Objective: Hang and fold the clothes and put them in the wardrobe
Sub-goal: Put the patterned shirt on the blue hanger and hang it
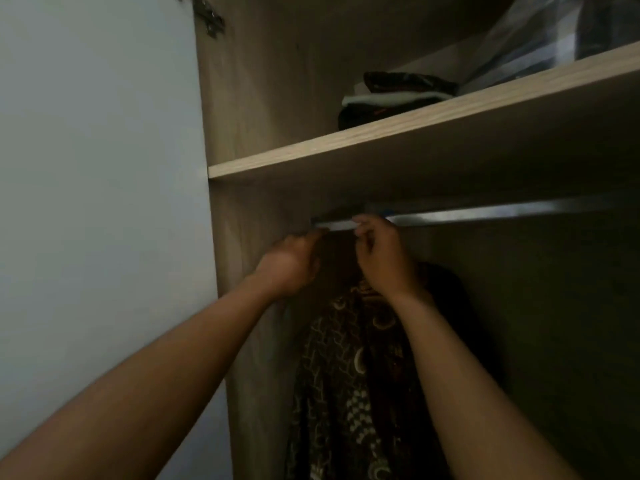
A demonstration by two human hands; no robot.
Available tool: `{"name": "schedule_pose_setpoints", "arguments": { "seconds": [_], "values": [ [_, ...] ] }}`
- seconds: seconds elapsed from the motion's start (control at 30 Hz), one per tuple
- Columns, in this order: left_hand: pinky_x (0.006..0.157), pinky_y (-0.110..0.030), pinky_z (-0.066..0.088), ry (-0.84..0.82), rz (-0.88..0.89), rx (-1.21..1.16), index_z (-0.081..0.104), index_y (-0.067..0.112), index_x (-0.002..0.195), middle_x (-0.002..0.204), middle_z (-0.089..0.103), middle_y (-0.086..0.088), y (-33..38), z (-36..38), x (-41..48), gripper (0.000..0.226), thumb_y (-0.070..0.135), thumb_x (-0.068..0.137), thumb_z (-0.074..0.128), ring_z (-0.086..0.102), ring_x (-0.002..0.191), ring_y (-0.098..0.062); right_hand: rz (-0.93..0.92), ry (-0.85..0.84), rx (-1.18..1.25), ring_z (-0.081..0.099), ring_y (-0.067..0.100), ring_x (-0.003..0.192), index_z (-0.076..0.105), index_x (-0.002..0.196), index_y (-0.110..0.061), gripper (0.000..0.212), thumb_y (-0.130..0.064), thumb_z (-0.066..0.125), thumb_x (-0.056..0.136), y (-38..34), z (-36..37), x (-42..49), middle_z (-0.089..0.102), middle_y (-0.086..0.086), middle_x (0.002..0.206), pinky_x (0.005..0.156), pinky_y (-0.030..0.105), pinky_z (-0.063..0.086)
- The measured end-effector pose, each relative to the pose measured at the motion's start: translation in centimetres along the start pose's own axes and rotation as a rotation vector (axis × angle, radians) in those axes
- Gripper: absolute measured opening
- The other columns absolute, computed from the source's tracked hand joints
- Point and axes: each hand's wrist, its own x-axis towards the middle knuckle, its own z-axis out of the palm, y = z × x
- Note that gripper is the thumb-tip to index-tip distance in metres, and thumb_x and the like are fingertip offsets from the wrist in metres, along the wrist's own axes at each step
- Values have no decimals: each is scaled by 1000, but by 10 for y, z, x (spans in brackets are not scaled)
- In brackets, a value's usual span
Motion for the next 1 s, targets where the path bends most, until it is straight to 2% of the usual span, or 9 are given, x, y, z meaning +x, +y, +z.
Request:
{"name": "schedule_pose_setpoints", "arguments": {
  "seconds": [0.1, 0.2, 0.27, 0.33, 0.43, 0.53, 0.7, 0.87, 1.0],
  "values": [
    [97, -38, 47, -66, 34, 253, 48, 23, 140, 126, 63, -13, -9, -5, -5, 51, 38, 93, 57, 61, 115, -33, 27, -228, -217, 61, 26, 111, 64, 118, -17, 28, -7, 55, 94, -8, 29, 31, 65, 10, 117, 99, 41, 50],
    [108, -38, 33, -117, 30, 412, 49, 22, 138, 128, 62, -9, -11, 0, -9, 59, 52, 88, 57, 56, 122, -28, 98, -544, -468, 57, 37, 119, 52, 134, -11, 39, -8, 54, 95, -13, 46, 50, 57, 18, 129, 101, 46, 48],
    [108, -43, 27, -106, 73, 516, 48, 23, 139, 132, 59, -5, -10, 11, -15, 67, 62, 84, 51, 49, 126, -28, 92, -642, -577, 49, 40, 129, 43, 144, -10, 48, -13, 52, 97, -11, 52, 55, 47, 21, 143, 108, 48, 41],
    [108, -49, 22, -110, 117, 593, 45, 23, 141, 135, 55, -4, -10, 23, -21, 65, 57, 86, 49, 44, 127, -28, 92, -701, -593, 41, 40, 135, 38, 149, -13, 54, -18, 53, 97, -2, 58, 59, 39, 19, 152, 114, 50, 34],
    [114, -60, 10, -179, 135, 660, 39, 20, 148, 143, 45, -6, -14, 36, -26, 69, 48, 87, 57, 34, 135, -31, 159, -820, -665, 42, 39, 135, 37, 149, -13, 52, -19, 51, 100, 14, 65, 63, 38, 18, 153, 113, 50, 34],
    [116, -63, 0, -262, 135, 742, 32, 20, 152, 152, 34, -9, -20, 40, -30, 84, 54, 82, 65, 22, 142, -33, 205, -892, -709, 39, 38, 137, 33, 153, -17, 56, -22, 50, 100, 19, 70, 67, 34, 16, 156, 115, 52, 32],
    [116, -66, -6, -303, 143, 850, 30, 19, 155, 160, 21, -11, -23, 44, -34, 90, 49, 81, 72, 10, 148, -33, 205, -981, -753, 39, 40, 136, 28, 155, -21, 63, -23, 54, 97, 26, 74, 65, 30, 14, 158, 114, 53, 33],
    [113, -69, -12, -305, 116, 907, 21, 15, 156, 163, 13, -13, -23, 50, -39, 117, 70, 67, 73, 1, 151, -35, 190, -955, -697, 33, 39, 141, 24, 156, -24, 63, -19, 50, 99, 28, 68, 62, 24, 14, 161, 117, 52, 29],
    [118, -61, -2, -197, 74, 848, 29, 11, 154, 161, 20, -16, -22, 45, -40, 105, 65, 74, 71, 13, 148, -35, 208, -902, -499, 45, 34, 132, 34, 151, -27, 67, -7, 59, 93, 31, 64, 58, 38, 11, 154, 108, 46, 44]
  ]
}}
